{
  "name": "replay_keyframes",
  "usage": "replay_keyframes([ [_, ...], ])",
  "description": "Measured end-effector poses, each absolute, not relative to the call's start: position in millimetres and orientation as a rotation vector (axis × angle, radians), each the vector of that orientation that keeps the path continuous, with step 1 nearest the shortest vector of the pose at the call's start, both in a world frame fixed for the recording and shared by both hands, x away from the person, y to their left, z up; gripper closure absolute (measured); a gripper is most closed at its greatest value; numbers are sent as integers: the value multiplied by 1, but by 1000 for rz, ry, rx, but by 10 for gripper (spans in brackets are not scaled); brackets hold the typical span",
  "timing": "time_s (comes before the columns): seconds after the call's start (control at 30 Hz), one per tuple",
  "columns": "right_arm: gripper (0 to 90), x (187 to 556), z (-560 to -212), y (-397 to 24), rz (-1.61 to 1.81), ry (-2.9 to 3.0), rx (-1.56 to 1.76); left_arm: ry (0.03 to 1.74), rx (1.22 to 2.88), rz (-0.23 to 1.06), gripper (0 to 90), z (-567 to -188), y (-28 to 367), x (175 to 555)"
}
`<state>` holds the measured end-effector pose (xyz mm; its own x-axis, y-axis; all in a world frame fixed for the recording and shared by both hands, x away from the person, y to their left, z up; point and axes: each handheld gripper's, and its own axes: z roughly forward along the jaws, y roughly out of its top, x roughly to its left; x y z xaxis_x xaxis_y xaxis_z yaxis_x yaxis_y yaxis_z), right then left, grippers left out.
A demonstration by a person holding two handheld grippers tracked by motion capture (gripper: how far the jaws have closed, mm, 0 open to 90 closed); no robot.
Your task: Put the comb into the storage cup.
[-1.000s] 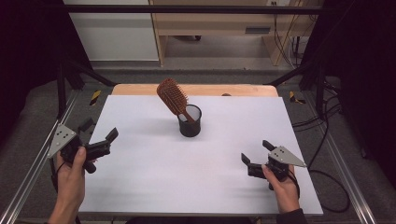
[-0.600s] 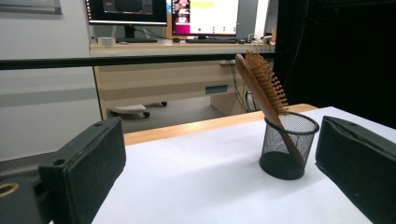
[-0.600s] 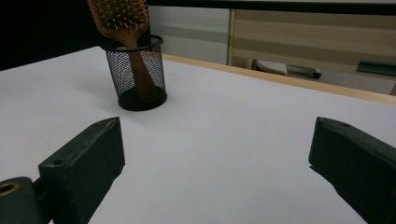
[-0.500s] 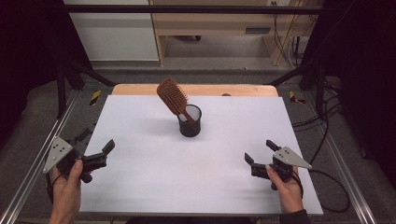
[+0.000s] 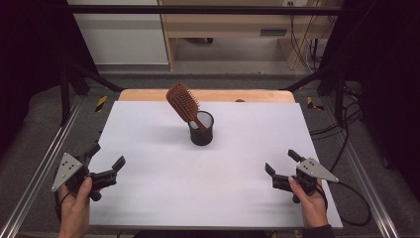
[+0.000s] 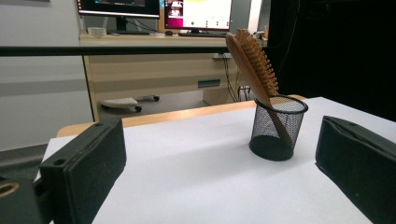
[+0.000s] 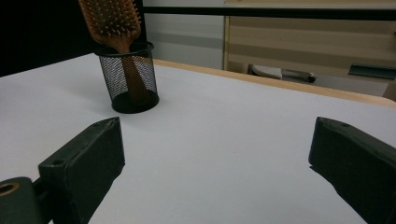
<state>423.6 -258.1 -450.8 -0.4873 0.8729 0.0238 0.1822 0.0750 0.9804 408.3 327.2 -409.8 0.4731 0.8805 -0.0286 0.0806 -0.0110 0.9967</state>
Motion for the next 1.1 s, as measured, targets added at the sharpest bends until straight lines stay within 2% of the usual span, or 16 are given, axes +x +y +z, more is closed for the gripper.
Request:
replay_keyframes([
  [1.1,39,419,-457,-252,1461,1824,978,879,1508,693,23,-438,310,401],
])
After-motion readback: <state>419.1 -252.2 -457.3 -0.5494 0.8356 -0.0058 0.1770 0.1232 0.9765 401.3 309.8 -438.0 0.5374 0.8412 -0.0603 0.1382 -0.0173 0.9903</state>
